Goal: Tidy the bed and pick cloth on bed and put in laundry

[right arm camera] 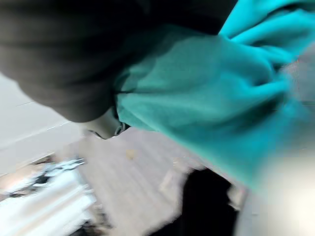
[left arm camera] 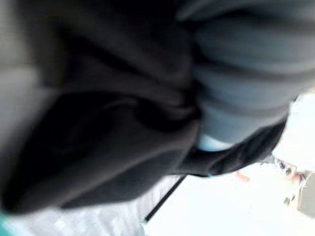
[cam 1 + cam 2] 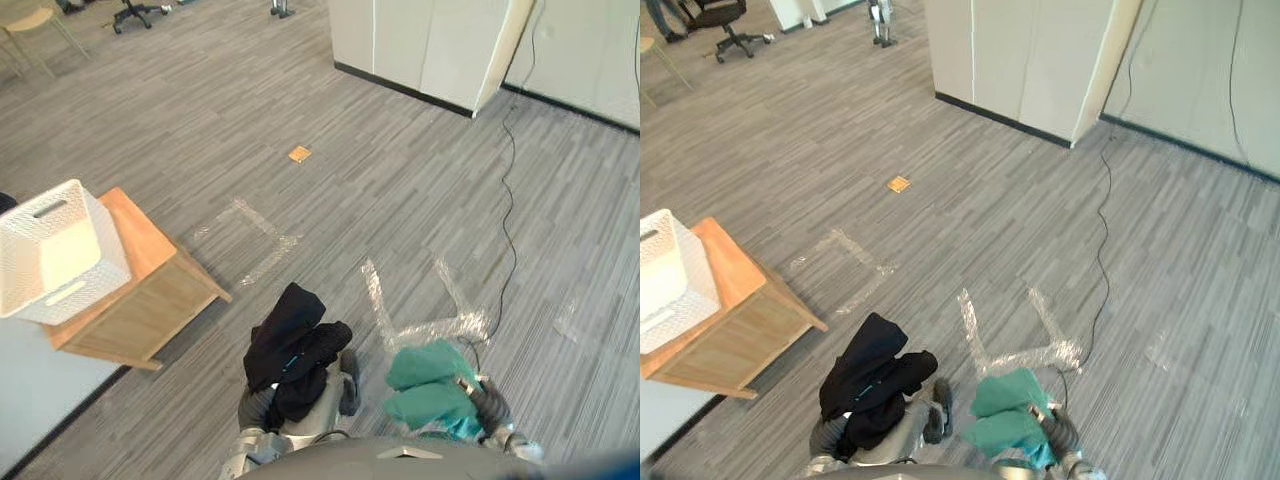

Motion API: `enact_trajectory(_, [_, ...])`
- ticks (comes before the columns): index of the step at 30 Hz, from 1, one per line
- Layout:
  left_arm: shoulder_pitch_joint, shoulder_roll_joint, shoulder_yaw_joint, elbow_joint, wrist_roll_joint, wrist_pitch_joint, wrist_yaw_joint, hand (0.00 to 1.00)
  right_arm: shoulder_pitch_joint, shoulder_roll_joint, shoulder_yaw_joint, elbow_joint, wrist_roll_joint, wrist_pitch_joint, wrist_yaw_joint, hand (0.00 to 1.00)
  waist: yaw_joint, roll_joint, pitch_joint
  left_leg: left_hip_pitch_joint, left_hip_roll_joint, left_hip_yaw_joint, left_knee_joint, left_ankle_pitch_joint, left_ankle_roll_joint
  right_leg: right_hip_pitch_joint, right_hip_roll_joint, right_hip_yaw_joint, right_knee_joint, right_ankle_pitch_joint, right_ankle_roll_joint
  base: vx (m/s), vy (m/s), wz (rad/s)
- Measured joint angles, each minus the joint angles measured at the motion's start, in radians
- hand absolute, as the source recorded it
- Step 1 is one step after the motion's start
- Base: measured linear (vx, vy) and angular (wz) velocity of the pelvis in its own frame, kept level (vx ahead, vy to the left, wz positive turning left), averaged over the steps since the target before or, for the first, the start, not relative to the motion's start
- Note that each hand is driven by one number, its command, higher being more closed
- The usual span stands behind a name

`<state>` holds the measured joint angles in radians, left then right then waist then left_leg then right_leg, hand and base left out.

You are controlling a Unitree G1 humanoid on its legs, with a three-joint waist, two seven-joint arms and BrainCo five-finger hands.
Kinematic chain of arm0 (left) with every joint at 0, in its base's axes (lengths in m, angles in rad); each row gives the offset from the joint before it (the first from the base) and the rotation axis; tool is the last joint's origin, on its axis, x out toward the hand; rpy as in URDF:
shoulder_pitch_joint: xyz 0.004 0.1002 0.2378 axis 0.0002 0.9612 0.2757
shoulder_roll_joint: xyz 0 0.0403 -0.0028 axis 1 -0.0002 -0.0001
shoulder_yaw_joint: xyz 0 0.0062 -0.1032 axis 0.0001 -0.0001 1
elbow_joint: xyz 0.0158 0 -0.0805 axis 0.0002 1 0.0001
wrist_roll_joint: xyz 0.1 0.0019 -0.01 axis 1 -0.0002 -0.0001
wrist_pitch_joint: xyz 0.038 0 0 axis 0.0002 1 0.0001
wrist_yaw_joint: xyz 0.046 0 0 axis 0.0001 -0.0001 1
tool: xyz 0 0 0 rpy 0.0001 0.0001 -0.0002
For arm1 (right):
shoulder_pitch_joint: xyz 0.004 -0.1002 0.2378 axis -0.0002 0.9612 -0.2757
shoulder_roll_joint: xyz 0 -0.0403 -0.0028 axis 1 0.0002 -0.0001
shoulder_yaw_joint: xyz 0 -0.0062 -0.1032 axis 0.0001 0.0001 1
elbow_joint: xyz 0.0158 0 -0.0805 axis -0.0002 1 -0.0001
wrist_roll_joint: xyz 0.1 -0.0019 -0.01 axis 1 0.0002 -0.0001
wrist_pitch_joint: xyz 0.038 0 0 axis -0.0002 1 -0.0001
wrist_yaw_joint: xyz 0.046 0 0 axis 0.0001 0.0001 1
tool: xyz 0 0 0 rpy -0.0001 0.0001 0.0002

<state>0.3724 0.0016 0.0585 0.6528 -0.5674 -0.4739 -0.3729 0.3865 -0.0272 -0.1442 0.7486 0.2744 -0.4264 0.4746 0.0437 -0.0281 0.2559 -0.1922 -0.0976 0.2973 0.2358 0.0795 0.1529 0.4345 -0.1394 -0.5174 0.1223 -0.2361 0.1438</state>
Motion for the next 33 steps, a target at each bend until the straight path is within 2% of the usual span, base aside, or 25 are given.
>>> enact_trajectory(2, [-0.015, 0.011, 0.002, 0.002, -0.003, 0.009, 0.003, 1.0, -0.016, 0.017, 0.016, 0.017, -0.017, -0.021, -0.005, 1.0, 0.011, -0.006, 0.011, -0.037, 0.034, 0.197, 0.091, -0.068, -0.047, 0.037, 0.001, -0.008, -0.008, 0.076, 0.05, 0.34, 0.172, 0.89])
enact_trajectory(3, [-0.007, 0.0, -0.01, 0.002, -0.005, 0.011, 0.009, 1.0, -0.004, 0.005, 0.032, 0.016, -0.031, -0.039, -0.016, 1.0, 0.021, 0.02, -0.004, -0.003, 0.056, 0.251, 0.042, -0.1, -0.044, 0.049, 0.014, -0.013, 0.03, 0.096, 0.056, 0.22, 0.18, 0.36])
enact_trajectory(4, [-0.001, -0.003, -0.021, 0.011, -0.006, 0.013, 0.012, 1.0, 0.004, 0.003, 0.032, 0.02, -0.037, -0.04, -0.024, 1.0, 0.031, 0.03, -0.015, 0.02, 0.048, 0.248, 0.034, -0.164, -0.01, 0.058, 0.014, -0.015, 0.057, 0.097, 0.054, 0.25, 0.194, 0.58])
enact_trajectory(5, [0.002, -0.009, -0.029, 0.039, -0.007, 0.026, 0.024, 1.0, -0.016, -0.003, 0.027, 0.042, -0.052, -0.04, -0.044, 1.0, 0.029, 0.025, -0.036, 0.058, 0.004, 0.221, 0.01, -0.223, 0.057, 0.054, -0.017, -0.013, 0.16, 0.098, 0.053, 0.35, 0.161, 0.81])
enact_trajectory(6, [-0.007, 0.003, -0.028, 0.041, -0.009, 0.041, 0.052, 1.0, -0.039, -0.002, 0.025, 0.049, -0.075, -0.038, -0.063, 1.0, 0.021, 0.021, -0.051, 0.08, -0.026, 0.192, 0.008, -0.252, 0.061, -0.004, -0.064, 0.015, 0.333, 0.146, 0.07, 0.3, 0.122, 0.89])
enact_trajectory(7, [-0.011, 0.005, -0.03, 0.041, -0.009, 0.046, 0.062, 1.0, -0.048, -0.004, 0.026, 0.048, -0.083, -0.038, -0.07, 1.0, 0.02, 0.026, -0.055, 0.092, -0.034, 0.172, 0.008, -0.263, 0.067, -0.045, -0.082, 0.038, 0.434, 0.199, 0.067, 0.39, 0.137, 0.77])
enact_trajectory(8, [-0.015, 0.007, -0.03, 0.038, -0.009, 0.047, 0.072, 1.0, -0.064, -0.011, 0.033, 0.038, -0.094, -0.038, -0.078, 1.0, 0.02, 0.032, -0.059, 0.126, -0.054, 0.137, -0.007, -0.278, 0.062, -0.146, -0.135, 0.092, 0.678, 0.284, 0.047, 0.41, 0.136, 0.83])
enact_trajectory(9, [-0.016, 0.008, -0.03, 0.041, -0.008, 0.048, 0.078, 1.0, -0.065, -0.01, 0.039, 0.02, -0.098, -0.036, -0.078, 1.0, 0.015, 0.022, -0.054, 0.176, -0.076, 0.088, -0.034, -0.282, 0.064, -0.243, -0.177, 0.117, 0.89, 0.286, 0.046, 0.5, 0.154, 0.97])
enact_trajectory(11, [-0.006, 0.019, -0.04, 0.041, 0.011, 0.048, 0.104, 1.0, -0.047, -0.022, 0.049, -0.007, -0.094, -0.031, -0.081, 1.0, -0.002, 0.027, -0.054, 0.264, -0.086, 0.009, -0.086, -0.277, 0.068, -0.347, -0.199, 0.119, 1.045, 0.238, 0.03, 0.45, 0.116, 1.23])
enact_trajectory(13, [0.002, 0.023, -0.059, 0.041, 0.011, 0.049, 0.13, 1.0, -0.024, -0.035, 0.069, -0.031, -0.077, -0.027, -0.082, 1.0, -0.011, 0.036, -0.055, 0.329, -0.076, -0.075, -0.109, -0.279, 0.001, -0.43, -0.18, 0.12, 1.057, 0.181, 0.005, 0.4, 0.091, 1.37])
enact_trajectory(14, [0.007, 0.039, -0.055, 0.029, 0.014, 0.047, 0.137, 1.0, -0.037, -0.018, 0.081, -0.031, -0.058, -0.025, -0.082, 1.0, -0.021, -0.028, -0.049, 0.294, -0.103, -0.15, 0.0, -0.268, -0.111, -0.492, -0.206, 0.162, 0.994, 0.162, -0.014, 0.38, -0.021, 1.59])
enact_trajectory(15, [-0.002, 0.113, -0.048, -0.018, 0.01, 0.023, 0.14, 1.0, -0.036, 0.02, 0.1, -0.047, -0.036, -0.036, -0.084, 1.0, -0.032, -0.076, -0.029, 0.237, -0.064, -0.184, 0.106, -0.367, 0.026, -0.546, -0.287, 0.178, 0.928, 0.15, 0.035, 0.33, -0.117, 1.54])
enact_trajectory(16, [-0.016, 0.124, -0.049, -0.017, 0.009, 0.026, 0.144, 1.0, -0.027, 0.014, 0.098, -0.047, -0.025, -0.041, -0.085, 1.0, -0.025, -0.073, -0.02, 0.255, -0.053, -0.198, 0.084, -0.398, 0.021, -0.562, -0.292, 0.182, 0.895, 0.127, 0.061, 0.34, -0.249, 0.89])
enact_trajectory(17, [-0.026, 0.131, -0.029, 0.02, -0.005, 0.047, 0.173, 1.0, -0.038, 0.009, 0.12, -0.025, -0.023, -0.028, -0.088, 1.0, 0.013, -0.068, -0.023, 0.318, -0.053, -0.235, 0.062, -0.388, 0.009, -0.586, -0.26, 0.198, 0.767, 0.085, 0.056, 0.28, -0.21, 0.71])
enact_trajectory(18, [-0.025, 0.124, -0.032, 0.035, -0.001, 0.052, 0.182, 1.0, -0.034, 0.008, 0.123, -0.026, -0.02, -0.028, -0.088, 1.0, -0.001, -0.039, -0.033, 0.343, -0.022, -0.285, 0.031, -0.388, 0.005, -0.593, -0.185, 0.191, 0.603, 0.059, 0.014, 0.38, -0.174, 0.76])
enact_trajectory(20, [-0.04, 0.111, -0.045, 0.041, 0.002, 0.051, 0.182, 1.0, -0.037, 0.007, 0.122, -0.033, -0.003, -0.03, -0.088, 1.0, -0.014, -0.016, -0.028, 0.387, -0.002, -0.347, -0.018, -0.378, -0.027, -0.612, -0.108, 0.193, 0.382, 0.071, 0.005, 0.36, -0.101, 1.12])
enact_trajectory(22, [-0.042, 0.087, -0.056, 0.043, 0.014, 0.047, 0.182, 1.0, -0.036, 0.004, 0.116, -0.046, 0.004, -0.03, -0.088, 1.0, -0.015, 0.002, -0.019, 0.428, 0.016, -0.382, -0.051, -0.378, -0.048, -0.622, -0.055, 0.202, 0.174, 0.146, -0.016, 0.49, -0.136, 0.9])
enact_trajectory(23, [-0.032, 0.072, -0.058, 0.047, 0.035, 0.038, 0.181, 1.0, -0.029, 0.007, 0.118, -0.064, 0.016, -0.03, -0.087, 1.0, -0.009, 0.005, -0.017, 0.474, 0.021, -0.387, -0.062, -0.401, -0.094, -0.633, -0.031, 0.202, 0.04, 0.226, -0.053, 0.46, -0.143, 0.62])
enact_trajectory(24, [-0.025, 0.06, -0.058, 0.048, 0.041, 0.033, 0.18, 1.0, -0.029, 0.009, 0.119, -0.067, 0.016, -0.028, -0.088, 1.0, -0.005, 0.003, -0.017, 0.495, 0.022, -0.385, -0.061, -0.412, -0.113, -0.637, -0.029, 0.201, 0.029, 0.246, -0.072, 0.48, -0.169, 0.76])
enact_trajectory(26, [-0.001, 0.045, -0.052, 0.061, 0.044, 0.021, 0.176, 1.0, -0.037, 0.003, 0.134, -0.078, 0.019, -0.021, -0.09, 1.0, -0.004, 0.02, -0.028, 0.586, 0.058, -0.371, -0.057, -0.452, -0.184, -0.646, -0.014, 0.198, 0.129, 0.375, -0.166, 0.52, -0.199, 0.53])
enact_trajectory(27, [-0.003, 0.032, -0.044, 0.081, 0.043, 0.015, 0.176, 1.0, -0.038, -0.021, 0.145, -0.094, 0.02, -0.017, -0.084, 1.0, 0.007, 0.047, -0.046, 0.591, 0.089, -0.355, -0.049, -0.454, -0.19, -0.675, -0.004, 0.194, 0.212, 0.319, -0.191, 0.55, -0.188, 0.21])
enact_trajectory(28, [0.006, 0.023, -0.037, 0.083, 0.043, 0.007, 0.176, 1.0, -0.057, -0.036, 0.156, -0.095, 0.026, -0.015, -0.087, 1.0, 0.006, 0.044, -0.057, 0.58, 0.1, -0.352, -0.023, -0.447, -0.203, -0.691, -0.008, 0.188, 0.279, 0.264, -0.2, 0.56, -0.207, 0.03])
enact_trajectory(31, [-0.007, 0.003, -0.031, 0.108, 0.041, 0.008, 0.163, 1.0, -0.125, -0.047, 0.154, -0.085, 0.068, -0.006, -0.101, 1.0, -0.009, 0.059, -0.059, 0.496, 0.125, -0.332, 0.213, -0.381, -0.202, -0.656, 0.014, 0.169, 0.322, 0.162, -0.195, 0.58, -0.235, 0.01])
enact_trajectory(32, [-0.017, -0.012, -0.027, 0.12, 0.04, 0.009, 0.145, 1.0, -0.129, -0.057, 0.166, -0.076, 0.077, -0.001, -0.094, 1.0, -0.009, 0.086, -0.057, 0.416, 0.152, -0.293, 0.399, -0.282, -0.193, -0.598, 0.041, 0.164, 0.273, 0.143, -0.196, 0.48, -0.158, -0.12])
enact_trajectory(33, [-0.014, -0.02, -0.025, 0.118, 0.043, 0.008, 0.129, 1.0, -0.135, -0.065, 0.18, -0.061, 0.076, 0.007, -0.082, 1.0, -0.006, 0.095, -0.051, 0.346, 0.189, -0.243, 0.562, -0.105, -0.196, -0.518, 0.07, 0.173, 0.194, 0.14, -0.2, 0.48, -0.126, -0.13])
